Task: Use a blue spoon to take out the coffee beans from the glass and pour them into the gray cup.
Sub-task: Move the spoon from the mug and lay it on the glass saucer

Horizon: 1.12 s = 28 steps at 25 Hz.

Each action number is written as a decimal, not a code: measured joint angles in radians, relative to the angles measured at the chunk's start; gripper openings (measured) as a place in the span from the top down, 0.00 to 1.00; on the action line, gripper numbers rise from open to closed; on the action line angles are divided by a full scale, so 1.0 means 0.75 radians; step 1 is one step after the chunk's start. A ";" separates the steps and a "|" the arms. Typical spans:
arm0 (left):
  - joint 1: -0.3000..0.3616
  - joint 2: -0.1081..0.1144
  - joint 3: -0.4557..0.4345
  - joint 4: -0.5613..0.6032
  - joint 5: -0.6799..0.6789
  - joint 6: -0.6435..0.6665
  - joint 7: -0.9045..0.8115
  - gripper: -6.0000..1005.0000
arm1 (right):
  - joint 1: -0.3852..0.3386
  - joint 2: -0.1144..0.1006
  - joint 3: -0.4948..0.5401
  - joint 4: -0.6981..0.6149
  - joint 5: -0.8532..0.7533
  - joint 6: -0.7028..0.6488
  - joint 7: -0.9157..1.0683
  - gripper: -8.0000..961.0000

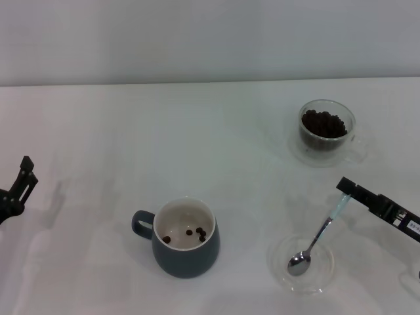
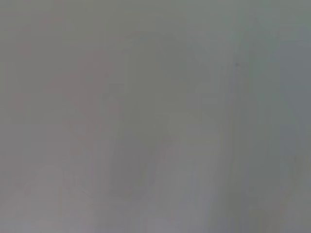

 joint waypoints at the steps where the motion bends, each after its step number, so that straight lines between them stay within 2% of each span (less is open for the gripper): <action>1: -0.001 0.000 0.000 -0.001 0.000 0.000 0.000 0.15 | 0.000 0.002 0.000 0.001 -0.002 0.000 0.000 0.79; 10: -0.008 0.002 0.000 -0.006 0.003 -0.003 -0.004 0.15 | -0.002 0.035 -0.009 0.001 -0.011 0.002 0.003 0.79; 23: -0.013 0.004 0.000 -0.008 -0.002 -0.018 -0.006 0.15 | 0.003 0.036 0.008 -0.008 0.005 0.033 -0.021 0.78; 28: -0.012 0.003 0.000 -0.008 -0.005 -0.018 -0.006 0.15 | 0.001 0.016 0.074 -0.010 0.016 0.018 -0.040 0.72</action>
